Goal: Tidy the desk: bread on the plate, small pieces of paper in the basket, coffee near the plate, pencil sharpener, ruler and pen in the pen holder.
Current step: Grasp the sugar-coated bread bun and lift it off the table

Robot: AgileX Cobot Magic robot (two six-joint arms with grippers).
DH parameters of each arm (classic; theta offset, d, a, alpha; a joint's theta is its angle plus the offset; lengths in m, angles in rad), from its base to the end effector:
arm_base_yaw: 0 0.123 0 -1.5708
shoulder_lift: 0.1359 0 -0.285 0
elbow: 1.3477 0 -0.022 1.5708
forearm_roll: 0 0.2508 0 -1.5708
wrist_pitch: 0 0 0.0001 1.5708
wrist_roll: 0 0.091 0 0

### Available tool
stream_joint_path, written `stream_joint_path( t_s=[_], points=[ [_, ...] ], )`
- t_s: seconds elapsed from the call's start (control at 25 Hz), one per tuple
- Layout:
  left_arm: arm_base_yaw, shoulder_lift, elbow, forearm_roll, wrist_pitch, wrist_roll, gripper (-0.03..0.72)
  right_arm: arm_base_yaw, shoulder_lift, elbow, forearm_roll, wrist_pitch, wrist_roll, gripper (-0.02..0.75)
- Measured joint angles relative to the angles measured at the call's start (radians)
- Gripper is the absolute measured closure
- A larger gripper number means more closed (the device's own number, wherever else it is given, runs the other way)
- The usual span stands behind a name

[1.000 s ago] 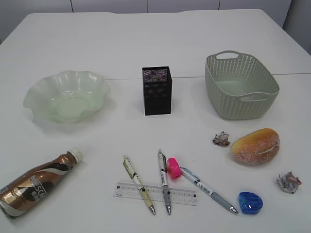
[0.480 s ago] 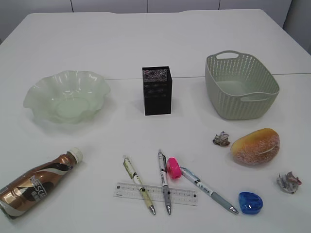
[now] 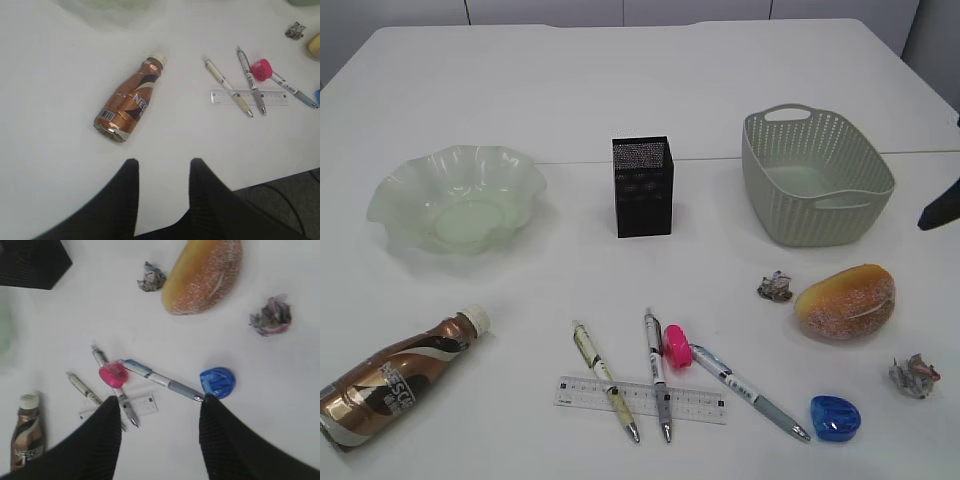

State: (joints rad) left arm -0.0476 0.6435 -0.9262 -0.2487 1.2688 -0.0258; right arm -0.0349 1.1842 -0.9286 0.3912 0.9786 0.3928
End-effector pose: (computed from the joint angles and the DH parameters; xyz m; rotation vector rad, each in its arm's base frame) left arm 0.0776 -0.0251 0.3657 0.0379 2.4591 -0.3567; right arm 0.2194 0.0212 0.3014 0.7782 2.6179 0.6086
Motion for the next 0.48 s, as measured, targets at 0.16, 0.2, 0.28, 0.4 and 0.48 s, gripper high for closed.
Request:
stream_joint_path(
  t_s=[0.16, 0.2, 0.28, 0.4, 0.48],
  points=[
    [-0.009, 0.000, 0.000, 0.000, 0.000, 0.002, 0.438, 0.000, 0.002, 0.000, 0.014, -0.062, 0.027, 0.336],
    [-0.014, 0.000, 0.000, 0.000, 0.000, 0.002, 0.438, 0.000, 0.004, 0.000, 0.014, -0.077, 0.049, 0.336],
    [-0.018, 0.000, 0.000, 0.000, 0.000, 0.002, 0.438, 0.000, 0.015, 0.000, 0.010, -0.109, 0.086, 0.336],
    [-0.018, 0.000, 0.000, 0.000, 0.000, 0.002, 0.438, 0.000, 0.047, 0.000, 0.008, -0.119, 0.102, 0.297],
    [-0.018, 0.000, 0.000, -0.002, 0.000, 0.002, 0.438, 0.000, 0.081, 0.000, 0.007, -0.125, 0.105, 0.226]
  ],
)
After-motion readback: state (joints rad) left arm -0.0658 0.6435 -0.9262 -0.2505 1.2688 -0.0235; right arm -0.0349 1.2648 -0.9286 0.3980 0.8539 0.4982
